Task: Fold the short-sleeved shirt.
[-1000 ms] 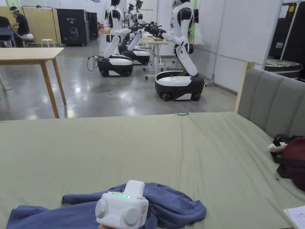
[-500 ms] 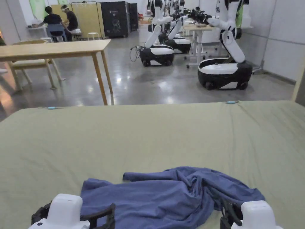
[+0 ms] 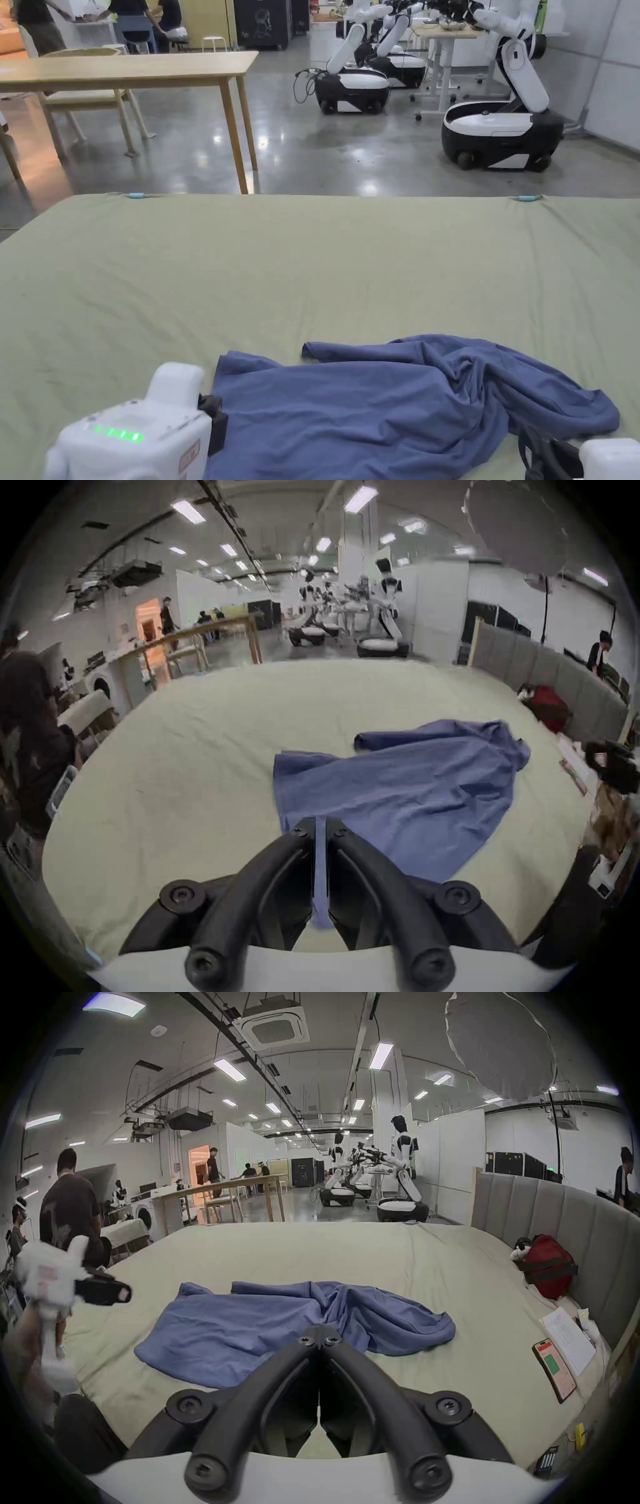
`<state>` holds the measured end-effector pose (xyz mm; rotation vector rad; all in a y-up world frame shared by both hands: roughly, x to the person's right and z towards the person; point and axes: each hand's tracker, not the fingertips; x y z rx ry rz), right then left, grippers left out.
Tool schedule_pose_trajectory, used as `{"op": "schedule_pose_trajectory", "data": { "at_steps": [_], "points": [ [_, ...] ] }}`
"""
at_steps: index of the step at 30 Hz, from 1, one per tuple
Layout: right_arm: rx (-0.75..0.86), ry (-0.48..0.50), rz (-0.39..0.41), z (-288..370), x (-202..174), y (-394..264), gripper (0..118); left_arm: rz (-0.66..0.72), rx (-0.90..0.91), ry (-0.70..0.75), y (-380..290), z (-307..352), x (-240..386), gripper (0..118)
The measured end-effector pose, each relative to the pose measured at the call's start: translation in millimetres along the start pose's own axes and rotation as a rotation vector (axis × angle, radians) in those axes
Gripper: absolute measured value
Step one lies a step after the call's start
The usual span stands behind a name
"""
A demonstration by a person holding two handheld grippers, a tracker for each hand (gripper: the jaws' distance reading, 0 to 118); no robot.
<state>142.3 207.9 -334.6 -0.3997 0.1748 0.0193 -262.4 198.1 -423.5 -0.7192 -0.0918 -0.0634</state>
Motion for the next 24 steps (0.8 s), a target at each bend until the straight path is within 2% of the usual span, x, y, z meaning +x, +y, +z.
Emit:
{"op": "schedule_pose_trajectory", "data": {
  "at_steps": [3,4,5,6,7,8,10,13,14,15,16,17,18,19,22,24],
  "points": [
    [-0.028,-0.030,0.006,-5.8,7.1,-7.0,0,0.012,-0.066,0.028,39.9,-60.6,-19.2,5],
    [-0.039,-0.043,0.008,-9.1,11.3,-10.3,0,0.034,-0.074,0.017,52.6,-80.9,-26.4,8],
    [-0.055,-0.048,0.006,-12.2,16.3,-12.2,0,0.058,-0.132,0.023,66.0,-102.9,-32.8,41],
    [-0.066,-0.056,0.000,-13.6,20.7,-14.5,0,0.060,-0.167,0.040,73.5,-118.5,-36.3,86],
    [-0.071,-0.070,-0.006,-15.8,25.8,-16.2,0,0.051,-0.234,0.046,78.7,-135.9,-36.8,118],
    [-0.076,-0.085,-0.011,-18.2,31.1,-16.8,0,0.072,-0.196,0.030,85.0,-148.8,-40.9,114],
    [-0.082,-0.110,-0.025,-21.9,42.5,-17.0,0,0.141,-0.290,0.045,99.9,-177.1,-48.4,113],
    [-0.096,-0.138,-0.035,-27.8,56.8,-14.8,0,0.216,-0.341,0.039,93.0,-179.5,-33.0,110],
    [-0.096,-0.149,-0.037,-27.6,62.6,-13.4,0,0.205,-0.375,0.053,90.9,-182.9,-28.7,95],
    [-0.096,-0.155,-0.039,-27.9,66.8,-12.1,0,0.166,-0.387,0.067,91.0,-179.2,-21.0,75],
    [-0.096,-0.163,-0.042,-28.6,71.8,-10.5,0,0.110,-0.409,0.067,89.5,-177.0,-12.9,68],
    [-0.098,-0.175,-0.042,-29.5,77.7,-8.8,0,0.084,-0.384,0.079,89.8,-169.1,-4.9,54],
    [-0.101,-0.190,-0.041,-29.6,82.4,-8.0,0,0.099,-0.370,0.065,92.7,-160.6,-0.1,23],
    [-0.108,-0.203,-0.041,-31.7,89.2,-6.5,0,0.125,-0.367,0.025,95.2,-180.4,-15.8,3],
    [-0.166,-0.245,-0.041,-48.5,117.2,-4.1,0,0.110,-0.318,-0.011,107.3,-163.2,-13.2,3],
    [-0.201,-0.269,-0.073,-63.3,142.2,-7.1,0,0.085,-0.246,-0.007,113.0,-145.6,-5.9,3]
  ]
}}
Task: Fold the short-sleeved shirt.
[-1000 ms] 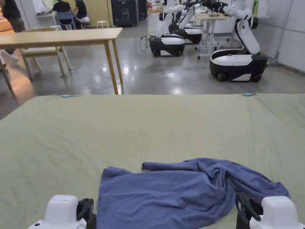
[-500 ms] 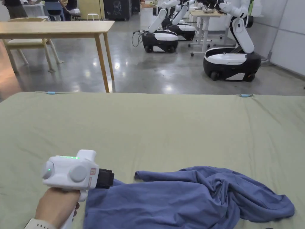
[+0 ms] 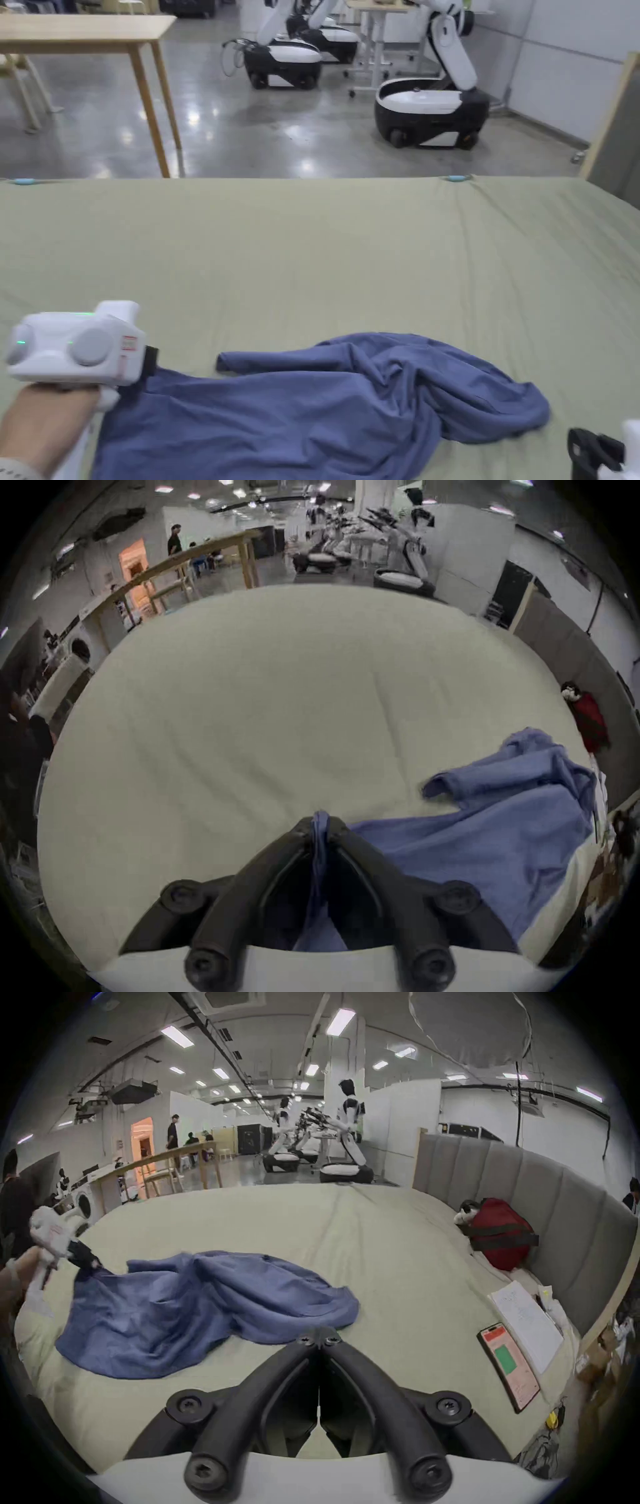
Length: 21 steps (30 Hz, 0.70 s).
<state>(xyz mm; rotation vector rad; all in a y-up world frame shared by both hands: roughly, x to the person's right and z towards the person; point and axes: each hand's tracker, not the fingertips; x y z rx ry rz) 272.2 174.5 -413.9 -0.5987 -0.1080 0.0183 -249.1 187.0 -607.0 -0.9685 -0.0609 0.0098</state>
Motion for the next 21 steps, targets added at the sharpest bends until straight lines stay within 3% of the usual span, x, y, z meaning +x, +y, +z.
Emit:
{"op": "schedule_pose_trajectory", "data": {
  "at_steps": [4,5,6,7,8,15,16,17,19,20,21],
  "points": [
    [-0.039,-0.025,0.013,-48.6,40.3,11.0,5,0.010,0.076,-0.037,4.3,32.2,0.4,3],
    [-0.054,-0.002,0.001,-62.2,48.5,15.7,41,0.002,0.089,-0.029,5.2,37.9,0.7,3],
    [-0.090,0.033,-0.026,-75.5,54.6,18.4,85,-0.002,0.094,-0.030,6.1,41.1,0.5,3],
    [-0.108,0.061,-0.036,-87.9,57.9,20.2,114,-0.005,0.101,-0.031,3.8,42.9,2.0,3],
    [-0.099,0.058,-0.032,-95.9,59.3,21.8,118,-0.004,0.103,-0.036,3.8,44.1,2.1,3],
    [-0.198,0.021,0.057,-160.8,47.4,20.9,113,-0.026,0.106,-0.015,-0.9,45.5,9.9,3],
    [-0.232,0.020,0.075,-168.0,44.5,17.7,101,-0.029,0.104,-0.010,-1.5,43.8,10.3,3],
    [-0.287,0.053,0.095,-173.1,41.5,15.6,65,-0.030,0.098,-0.005,-2.0,41.4,10.9,3],
    [-0.265,0.087,0.140,-171.9,34.1,12.1,45,-0.035,0.094,0.008,-3.3,38.0,9.8,3],
    [-0.229,0.074,0.181,-165.8,30.6,14.5,13,-0.037,0.091,0.016,-4.6,36.4,9.8,3],
    [-0.230,0.112,0.196,-162.3,29.8,15.3,8,-0.041,0.092,0.020,-6.3,35.2,9.9,3]
  ]
}}
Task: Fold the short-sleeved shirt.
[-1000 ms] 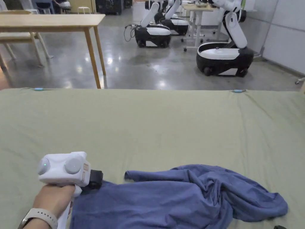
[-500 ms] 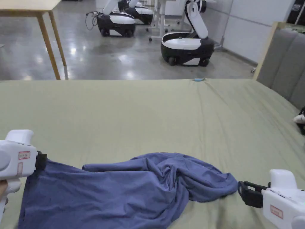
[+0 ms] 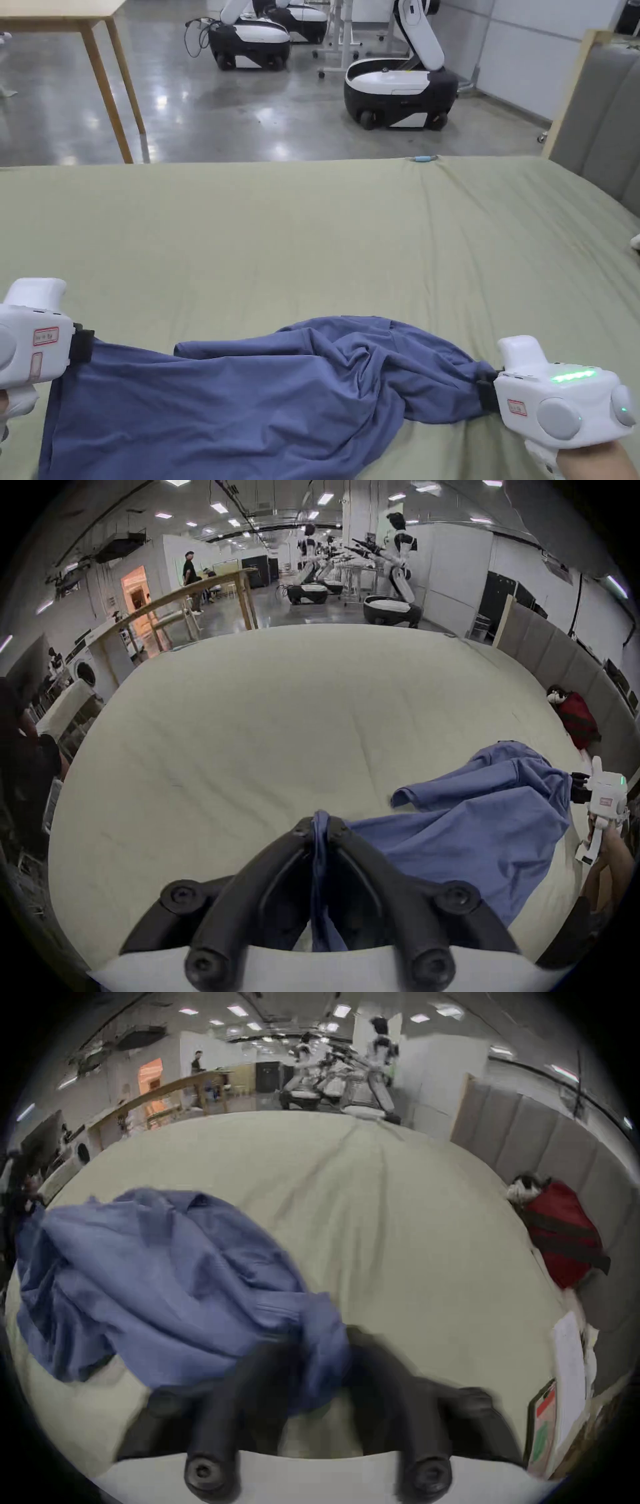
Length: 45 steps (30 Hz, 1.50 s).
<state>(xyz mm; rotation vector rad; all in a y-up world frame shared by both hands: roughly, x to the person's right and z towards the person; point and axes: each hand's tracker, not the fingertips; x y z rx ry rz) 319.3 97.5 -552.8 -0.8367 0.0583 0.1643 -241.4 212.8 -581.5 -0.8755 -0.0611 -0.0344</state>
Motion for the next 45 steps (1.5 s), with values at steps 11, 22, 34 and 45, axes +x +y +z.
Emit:
{"op": "schedule_pose_trajectory", "data": {
  "at_steps": [11,22,34,45],
  "points": [
    [0.285,0.032,-0.047,144.2,17.1,93.2,6,-0.078,0.133,0.095,31.4,78.4,-21.6,1],
    [0.606,-0.053,-0.097,291.5,45.0,241.8,6,0.069,0.443,0.164,132.4,204.5,-79.0,1],
    [0.830,-0.115,-0.151,357.4,61.0,354.5,6,0.104,0.672,0.186,259.2,255.8,-95.4,1],
    [0.662,-0.096,-0.151,219.3,56.4,302.5,6,0.138,0.503,0.141,201.8,119.1,-102.6,1]
  ]
}}
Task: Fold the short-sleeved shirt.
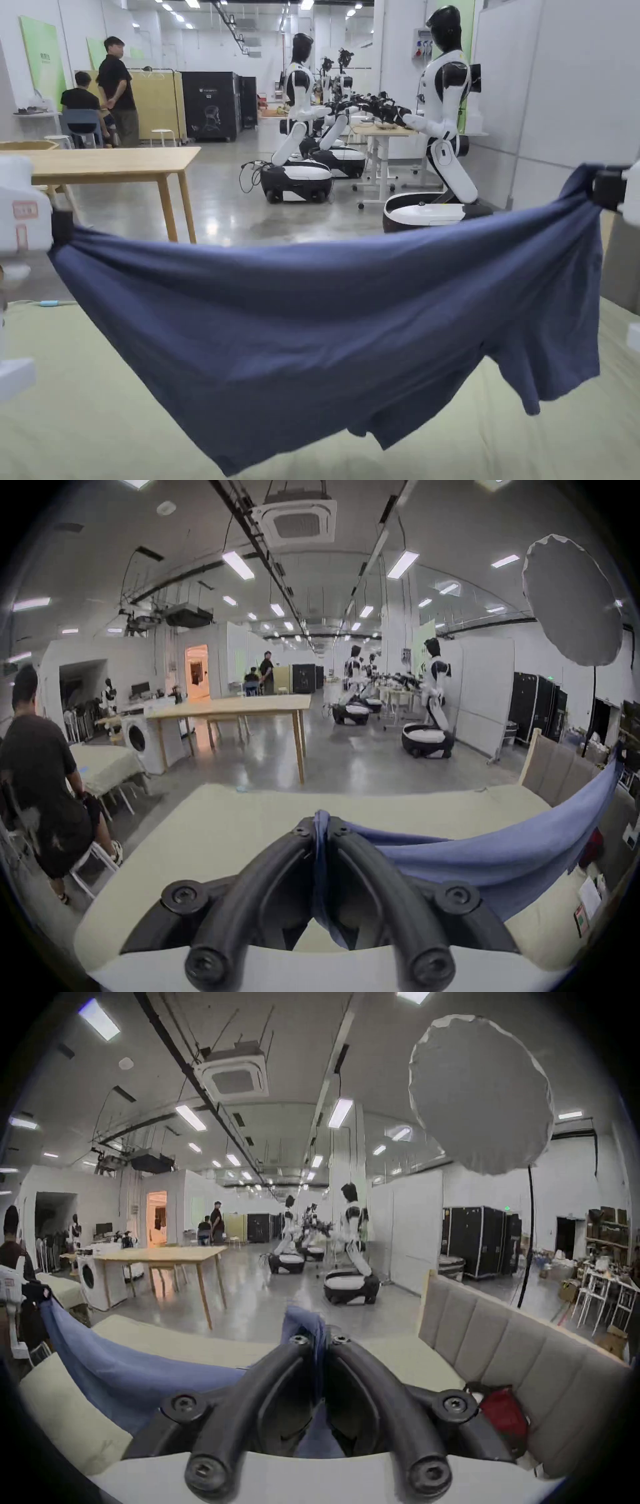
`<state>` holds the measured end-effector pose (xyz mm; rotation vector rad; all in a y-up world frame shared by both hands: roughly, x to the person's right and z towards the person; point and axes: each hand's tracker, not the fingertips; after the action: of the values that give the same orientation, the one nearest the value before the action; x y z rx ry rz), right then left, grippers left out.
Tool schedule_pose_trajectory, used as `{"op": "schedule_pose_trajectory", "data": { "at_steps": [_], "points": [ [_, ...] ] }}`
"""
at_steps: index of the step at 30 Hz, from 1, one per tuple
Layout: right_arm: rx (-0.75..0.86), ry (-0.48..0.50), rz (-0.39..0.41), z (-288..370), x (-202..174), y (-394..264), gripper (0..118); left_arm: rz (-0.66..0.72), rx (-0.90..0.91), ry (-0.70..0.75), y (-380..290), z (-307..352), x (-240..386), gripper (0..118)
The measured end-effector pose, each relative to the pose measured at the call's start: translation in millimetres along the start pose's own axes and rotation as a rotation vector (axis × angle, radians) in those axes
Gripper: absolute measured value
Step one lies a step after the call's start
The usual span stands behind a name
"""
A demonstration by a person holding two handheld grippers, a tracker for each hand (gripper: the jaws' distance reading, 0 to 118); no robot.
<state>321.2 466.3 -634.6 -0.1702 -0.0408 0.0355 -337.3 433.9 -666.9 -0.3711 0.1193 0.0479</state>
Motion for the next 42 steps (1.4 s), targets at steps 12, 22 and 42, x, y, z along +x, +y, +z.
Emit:
{"op": "schedule_pose_trajectory", "data": {
  "at_steps": [12,22,42],
  "points": [
    [-0.114,0.047,0.028,37.5,14.6,-100.7,6,0.130,-0.133,-0.166,-93.1,47.1,0.6,1],
    [-0.382,0.153,0.196,195.5,24.6,-262.0,6,0.092,-0.369,-0.179,-282.0,187.7,-31.1,2],
    [0.009,0.259,0.047,270.3,-160.5,-244.9,101,-0.012,0.092,-0.120,-313.3,285.4,99.0,111]
  ]
}}
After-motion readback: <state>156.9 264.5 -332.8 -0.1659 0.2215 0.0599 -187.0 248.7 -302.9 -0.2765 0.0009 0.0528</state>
